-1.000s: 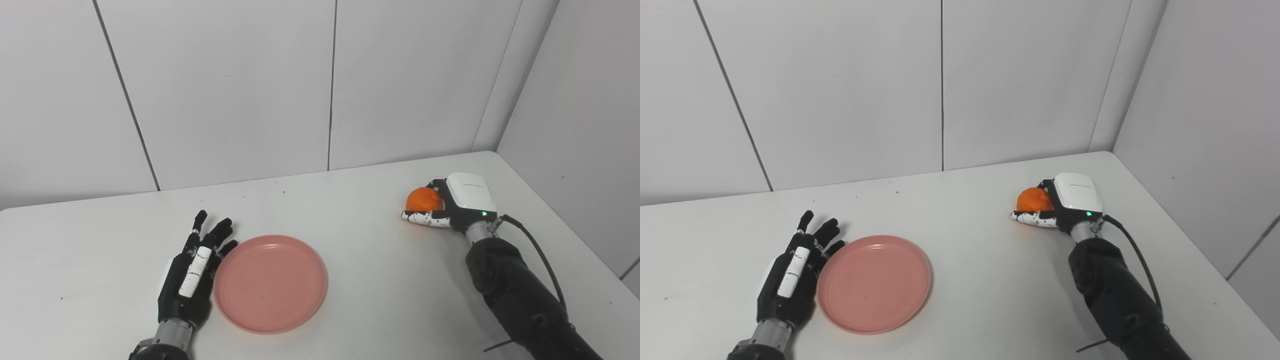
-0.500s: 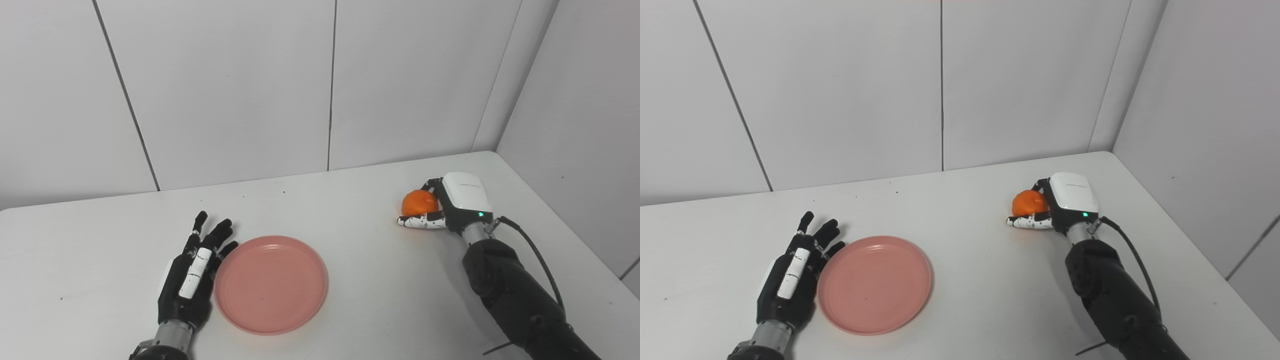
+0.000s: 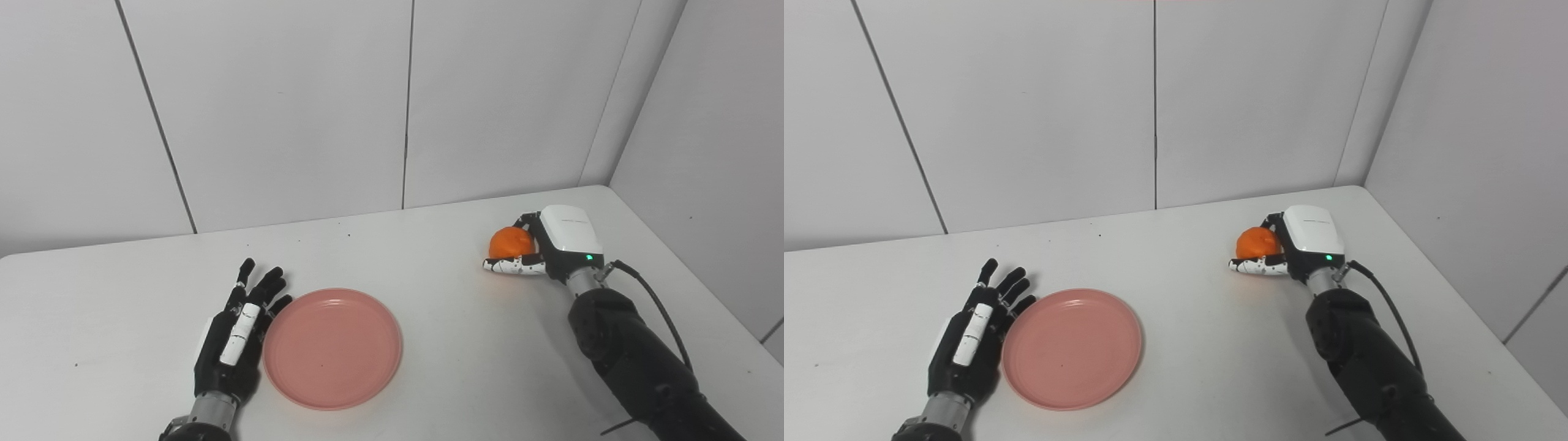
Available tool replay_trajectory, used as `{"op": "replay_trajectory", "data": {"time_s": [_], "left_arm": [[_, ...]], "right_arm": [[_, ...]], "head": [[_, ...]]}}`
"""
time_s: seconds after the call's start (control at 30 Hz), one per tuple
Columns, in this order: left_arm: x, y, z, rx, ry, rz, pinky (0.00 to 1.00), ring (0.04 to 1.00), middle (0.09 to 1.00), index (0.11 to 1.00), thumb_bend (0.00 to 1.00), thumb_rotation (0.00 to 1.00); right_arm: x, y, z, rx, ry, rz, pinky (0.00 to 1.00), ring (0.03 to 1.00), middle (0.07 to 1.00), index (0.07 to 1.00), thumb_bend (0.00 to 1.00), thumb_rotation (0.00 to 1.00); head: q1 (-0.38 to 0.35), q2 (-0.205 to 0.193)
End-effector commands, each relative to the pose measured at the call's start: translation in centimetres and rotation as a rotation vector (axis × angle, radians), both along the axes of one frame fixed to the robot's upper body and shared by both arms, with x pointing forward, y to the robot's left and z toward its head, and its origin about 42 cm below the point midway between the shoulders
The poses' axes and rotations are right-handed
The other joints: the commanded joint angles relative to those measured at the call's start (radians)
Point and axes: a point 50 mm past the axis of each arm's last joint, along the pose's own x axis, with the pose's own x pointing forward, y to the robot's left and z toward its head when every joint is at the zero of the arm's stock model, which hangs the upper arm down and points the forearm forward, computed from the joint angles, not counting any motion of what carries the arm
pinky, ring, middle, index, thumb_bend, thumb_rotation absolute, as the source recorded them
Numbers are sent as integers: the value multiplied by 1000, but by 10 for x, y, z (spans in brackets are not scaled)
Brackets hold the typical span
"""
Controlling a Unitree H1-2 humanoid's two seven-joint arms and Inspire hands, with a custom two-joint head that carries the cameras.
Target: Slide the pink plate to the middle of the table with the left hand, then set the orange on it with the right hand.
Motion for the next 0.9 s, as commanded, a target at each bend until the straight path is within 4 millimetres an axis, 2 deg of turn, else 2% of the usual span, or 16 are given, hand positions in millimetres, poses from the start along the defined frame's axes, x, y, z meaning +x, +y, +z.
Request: {"op": "replay_trajectory", "data": {"time_s": [0.0,0.17,0.33,0.4,0.5,0.63,0.87], "left_arm": [[-10,-2,-26,16,140,-8,860,911,876,1000,865,555],[-10,-5,-25,23,137,-7,862,908,877,1000,842,554],[-13,-11,-24,24,129,-15,840,902,866,1000,878,563],[-13,-14,-24,25,128,-15,816,895,857,1000,878,565],[-14,-20,-24,33,127,-12,802,891,855,1000,868,573],[-15,-31,-24,33,131,-10,797,872,839,997,860,573],[-17,-40,-25,38,133,-10,785,865,837,993,853,588]], "right_arm": [[10,0,43,-32,-122,23,225,301,413,502,628,582],[7,13,68,-49,-203,59,212,289,401,490,626,634],[-1,27,88,-39,-293,142,193,271,387,472,618,589],[-6,34,95,-22,-328,177,188,263,379,466,633,632],[-11,38,101,-6,-355,201,187,260,377,465,651,679],[-24,55,112,17,-404,258,177,249,384,499,662,720],[-39,87,119,63,-467,367,171,247,387,487,648,683]], "head": [[5,0],[32,4],[98,7],[124,9],[150,10],[196,9],[223,5]]}}
